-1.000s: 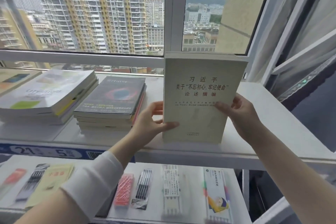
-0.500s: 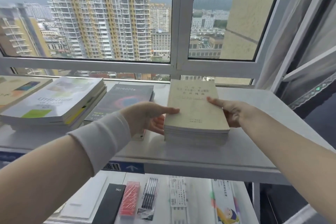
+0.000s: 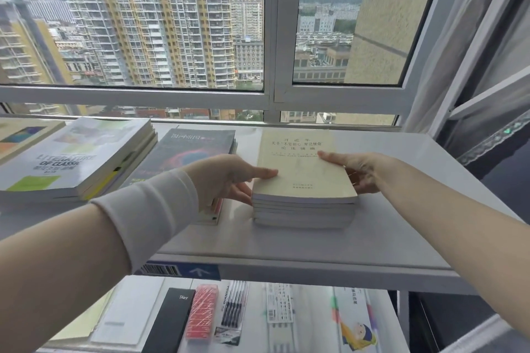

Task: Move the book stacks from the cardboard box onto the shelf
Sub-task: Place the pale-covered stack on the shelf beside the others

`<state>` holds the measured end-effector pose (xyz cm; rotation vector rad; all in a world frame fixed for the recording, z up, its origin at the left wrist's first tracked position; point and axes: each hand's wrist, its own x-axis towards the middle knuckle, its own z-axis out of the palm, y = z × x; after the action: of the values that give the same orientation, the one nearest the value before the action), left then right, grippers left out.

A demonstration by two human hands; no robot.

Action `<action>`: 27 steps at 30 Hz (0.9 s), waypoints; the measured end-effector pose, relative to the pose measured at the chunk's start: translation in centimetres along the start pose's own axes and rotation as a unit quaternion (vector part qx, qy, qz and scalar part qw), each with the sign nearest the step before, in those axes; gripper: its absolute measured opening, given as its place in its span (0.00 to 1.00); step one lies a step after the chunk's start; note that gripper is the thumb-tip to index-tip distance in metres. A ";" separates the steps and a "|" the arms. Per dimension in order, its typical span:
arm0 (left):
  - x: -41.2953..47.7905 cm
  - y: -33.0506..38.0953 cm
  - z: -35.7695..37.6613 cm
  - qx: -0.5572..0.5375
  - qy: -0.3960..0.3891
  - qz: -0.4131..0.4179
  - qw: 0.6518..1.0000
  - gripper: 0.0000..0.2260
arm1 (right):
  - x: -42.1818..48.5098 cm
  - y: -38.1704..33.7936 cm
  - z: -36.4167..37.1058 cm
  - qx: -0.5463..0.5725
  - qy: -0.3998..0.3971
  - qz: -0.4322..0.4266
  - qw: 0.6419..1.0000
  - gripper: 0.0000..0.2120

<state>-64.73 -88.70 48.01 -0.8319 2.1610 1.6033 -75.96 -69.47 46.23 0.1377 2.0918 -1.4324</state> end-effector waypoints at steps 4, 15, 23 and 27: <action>0.1 0.3 0.1 0.031 0.017 0.013 0.999 0.35 | 0.4 0.0 -0.3 -0.010 -0.003 -0.003 1.000 0.21; 0.0 0.8 -0.3 0.130 0.018 0.023 0.991 0.29 | 1.0 0.5 -0.5 -0.147 0.028 -0.033 0.988 0.19; -2.3 3.4 -0.1 0.410 0.182 0.211 0.868 0.30 | -4.5 -2.0 -1.0 -0.372 0.203 -0.147 0.894 0.35; -3.5 4.2 0.5 0.491 0.238 0.339 0.766 0.24 | -8.6 -1.2 -0.9 -0.514 0.311 -0.168 0.781 0.30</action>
<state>-64.63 -86.51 53.07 -0.0705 3.3453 0.1471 -69.78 -67.14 51.95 -0.2550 3.2810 -0.1659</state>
